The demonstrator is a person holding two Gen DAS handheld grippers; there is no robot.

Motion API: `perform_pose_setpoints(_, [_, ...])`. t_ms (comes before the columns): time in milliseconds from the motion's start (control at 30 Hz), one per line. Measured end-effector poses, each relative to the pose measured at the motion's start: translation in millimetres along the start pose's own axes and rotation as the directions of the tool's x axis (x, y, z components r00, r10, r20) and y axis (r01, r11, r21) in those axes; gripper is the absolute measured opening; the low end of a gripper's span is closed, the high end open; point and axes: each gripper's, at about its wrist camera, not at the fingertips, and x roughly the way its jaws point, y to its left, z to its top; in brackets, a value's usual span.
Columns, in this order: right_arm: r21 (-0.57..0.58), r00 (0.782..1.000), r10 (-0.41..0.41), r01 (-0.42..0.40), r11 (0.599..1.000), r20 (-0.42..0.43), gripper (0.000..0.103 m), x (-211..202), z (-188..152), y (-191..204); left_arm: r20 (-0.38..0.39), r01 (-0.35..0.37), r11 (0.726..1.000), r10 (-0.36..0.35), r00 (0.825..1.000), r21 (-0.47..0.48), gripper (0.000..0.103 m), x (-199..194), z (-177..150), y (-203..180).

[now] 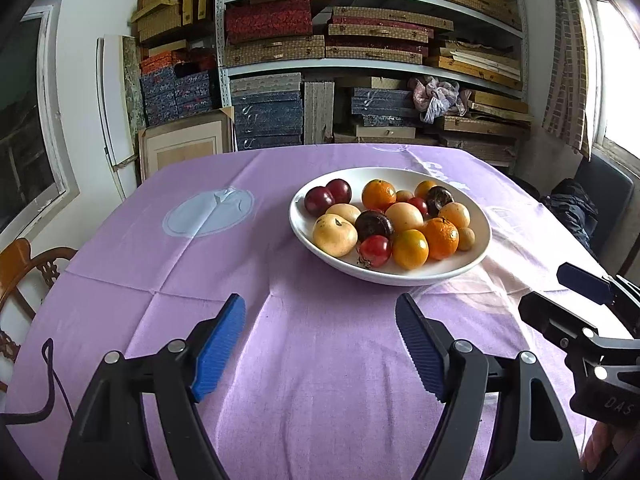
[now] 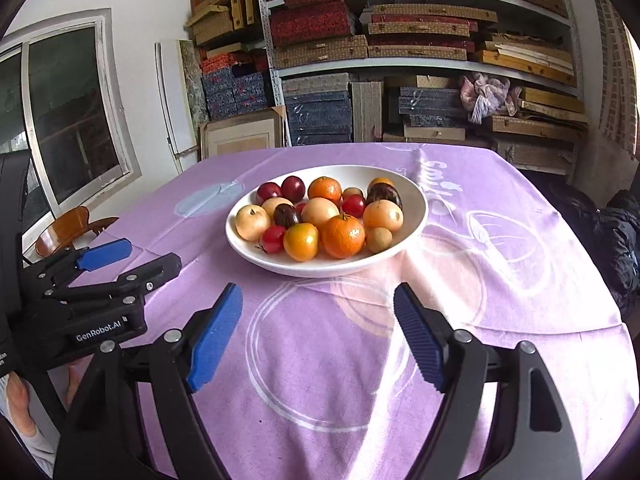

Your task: Organize fruits

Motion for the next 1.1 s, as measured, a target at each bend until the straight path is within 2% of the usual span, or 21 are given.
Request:
perform_pose_setpoints(133, [0.014,1.000,-0.017,0.017,1.000,-0.025,0.084,10.0,-8.5,-5.3,-0.009,-0.007,1.000,0.007,1.000,0.002,0.086,8.3,-5.0,-1.8])
perform_pose_setpoints(367, [0.009,0.996,-0.039,0.040,0.999,-0.077,0.094,22.8,-14.1,-8.1,-0.059,0.020,1.000,-0.020,0.998,0.005,0.089,22.7,-10.4,-5.4])
perform_pose_setpoints(600, [0.036,0.992,-0.050,0.055,0.998,-0.118,0.099,32.1,-12.4,-15.8,-0.128,0.024,1.000,-0.022,0.992,0.011,0.090,39.3,-16.9,-9.5])
perform_pose_setpoints(667, [0.043,0.989,-0.057,0.063,0.997,-0.134,0.099,35.2,-12.9,-17.1,-0.128,0.025,1.000,-0.023,0.992,0.015,0.091,39.3,-17.0,-10.5])
perform_pose_setpoints(800, [0.041,0.980,-0.056,0.064,0.997,-0.189,0.099,44.4,-15.0,-15.7,-0.136,0.019,1.000,-0.016,0.991,0.018,0.096,41.2,-17.2,-11.1])
perform_pose_setpoints(1100, [0.054,0.949,-0.078,0.099,0.994,-0.306,0.099,69.6,-21.8,-20.8,-0.232,0.011,1.000,-0.004,0.973,0.027,0.097,58.7,-20.0,-12.4])
